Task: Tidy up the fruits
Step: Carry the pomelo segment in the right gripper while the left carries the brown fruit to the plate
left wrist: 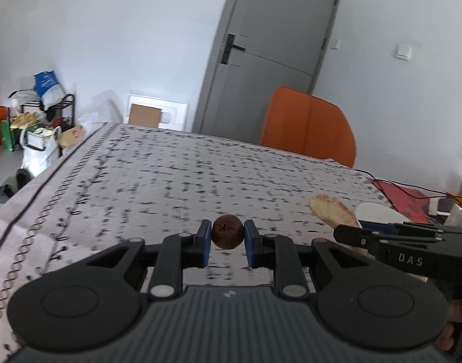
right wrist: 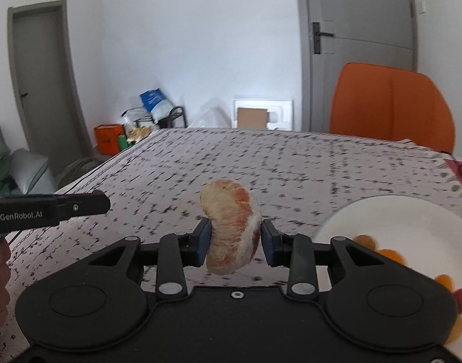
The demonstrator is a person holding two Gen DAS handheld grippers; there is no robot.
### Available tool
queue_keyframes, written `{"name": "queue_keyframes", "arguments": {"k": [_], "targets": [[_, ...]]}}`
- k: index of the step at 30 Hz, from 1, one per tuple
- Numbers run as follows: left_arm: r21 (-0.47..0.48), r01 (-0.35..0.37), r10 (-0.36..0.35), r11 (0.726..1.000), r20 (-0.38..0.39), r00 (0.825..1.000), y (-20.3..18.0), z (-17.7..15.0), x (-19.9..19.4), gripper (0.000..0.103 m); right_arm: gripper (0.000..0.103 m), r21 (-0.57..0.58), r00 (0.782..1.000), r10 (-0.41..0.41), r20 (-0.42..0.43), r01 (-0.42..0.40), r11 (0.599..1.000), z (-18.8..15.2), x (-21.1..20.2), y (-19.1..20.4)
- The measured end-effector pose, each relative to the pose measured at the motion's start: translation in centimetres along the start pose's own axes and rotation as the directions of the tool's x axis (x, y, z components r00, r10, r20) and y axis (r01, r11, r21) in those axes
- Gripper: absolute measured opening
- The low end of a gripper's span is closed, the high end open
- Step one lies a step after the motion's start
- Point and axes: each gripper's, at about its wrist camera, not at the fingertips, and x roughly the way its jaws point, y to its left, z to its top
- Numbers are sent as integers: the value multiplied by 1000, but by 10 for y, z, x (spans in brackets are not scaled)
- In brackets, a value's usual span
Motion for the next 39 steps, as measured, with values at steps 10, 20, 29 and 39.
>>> {"name": "queue_keyframes", "arguments": {"k": [10, 20, 29, 39], "targets": [[52, 47, -46, 998, -19, 999, -38, -2, 12, 21, 34, 52, 997, -60, 39, 57, 997, -6, -22, -39], [104, 80, -78, 991, -24, 997, -75, -1, 22, 21, 34, 89, 992, -113, 60, 107, 990, -15, -40, -73], [147, 111, -108, 983, -25, 994, -103, -3, 25, 21, 57, 180, 970, -228, 85, 210, 961, -29, -56, -121], [173, 139, -134, 975, -42, 990, -121, -4, 33, 21, 71, 258, 962, -255, 99, 223, 940, -50, -83, -138]]}}
